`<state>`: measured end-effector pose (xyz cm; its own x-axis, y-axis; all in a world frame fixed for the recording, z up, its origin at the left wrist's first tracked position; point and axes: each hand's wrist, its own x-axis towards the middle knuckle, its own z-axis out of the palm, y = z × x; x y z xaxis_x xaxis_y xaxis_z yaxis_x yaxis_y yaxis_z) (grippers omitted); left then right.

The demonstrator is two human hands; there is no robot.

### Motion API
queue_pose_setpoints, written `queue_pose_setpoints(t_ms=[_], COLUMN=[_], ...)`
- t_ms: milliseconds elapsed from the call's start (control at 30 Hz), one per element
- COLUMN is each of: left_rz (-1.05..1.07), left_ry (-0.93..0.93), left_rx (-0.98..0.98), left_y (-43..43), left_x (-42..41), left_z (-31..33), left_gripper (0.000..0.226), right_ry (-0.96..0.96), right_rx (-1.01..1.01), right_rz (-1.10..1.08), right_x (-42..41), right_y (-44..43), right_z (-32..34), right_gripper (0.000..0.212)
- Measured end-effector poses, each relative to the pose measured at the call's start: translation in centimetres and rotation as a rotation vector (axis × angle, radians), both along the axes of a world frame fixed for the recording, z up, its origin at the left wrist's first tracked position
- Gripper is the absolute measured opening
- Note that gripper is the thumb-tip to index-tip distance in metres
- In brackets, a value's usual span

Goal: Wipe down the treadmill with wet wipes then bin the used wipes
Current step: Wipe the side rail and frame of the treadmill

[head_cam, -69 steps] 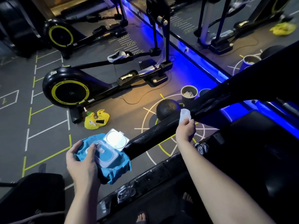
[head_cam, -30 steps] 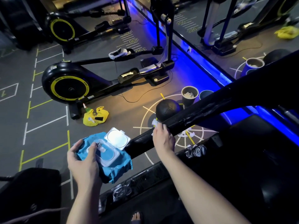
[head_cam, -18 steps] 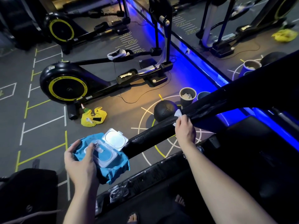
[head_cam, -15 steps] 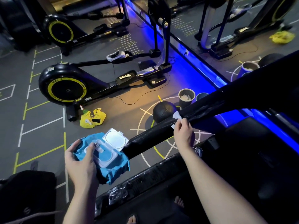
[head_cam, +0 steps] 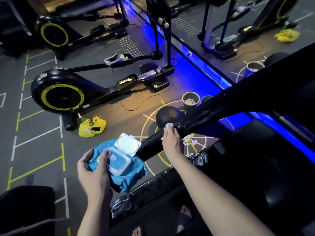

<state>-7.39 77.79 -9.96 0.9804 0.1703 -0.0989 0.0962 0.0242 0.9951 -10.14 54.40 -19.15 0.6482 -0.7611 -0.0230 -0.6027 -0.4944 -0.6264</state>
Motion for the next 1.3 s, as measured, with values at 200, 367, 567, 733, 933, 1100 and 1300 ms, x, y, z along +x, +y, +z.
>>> queue_pose_setpoints(t_ms=[200,367,567,733,933,1100,1300], left_rz=[0.014,0.008,-0.001,0.008,0.073,0.127,0.185], left_ry=[0.013,0.015,0.091,0.135,0.119,0.057,0.071], left_rx=[-0.018,0.001,-0.069,-0.193,-0.101,-0.015,0.179], left_y=[-1.0,-1.0,-1.5,-4.3,-8.4,-11.8,-14.2], left_x=[-1.1,-1.0,0.2,2.0,5.1,6.7,7.6], left_z=[-0.4,-0.1,-0.3,-0.6,-3.2,-5.0,-5.5], left_gripper=[0.034,0.037,0.057,0.062,0.064,0.058,0.040], right_ry=[-0.021,-0.148,-0.309,-0.250,-0.225,-0.398,-0.567], right_rx=[-0.119,0.007,-0.087,-0.059,0.091,0.060,0.099], right_rz=[-0.095,-0.196,0.011,0.195,0.189,-0.016,-0.280], right_x=[-1.6,-2.9,-3.5,-2.3,-2.9,-4.5,-4.8], right_y=[-4.4,-6.3,-1.9,1.7,0.6,-0.2,1.0], right_z=[-0.2,-0.1,-0.1,-0.6,-0.2,-1.5,-1.2], right_gripper=[0.033,0.029,0.020,0.016,0.036,0.036,0.039])
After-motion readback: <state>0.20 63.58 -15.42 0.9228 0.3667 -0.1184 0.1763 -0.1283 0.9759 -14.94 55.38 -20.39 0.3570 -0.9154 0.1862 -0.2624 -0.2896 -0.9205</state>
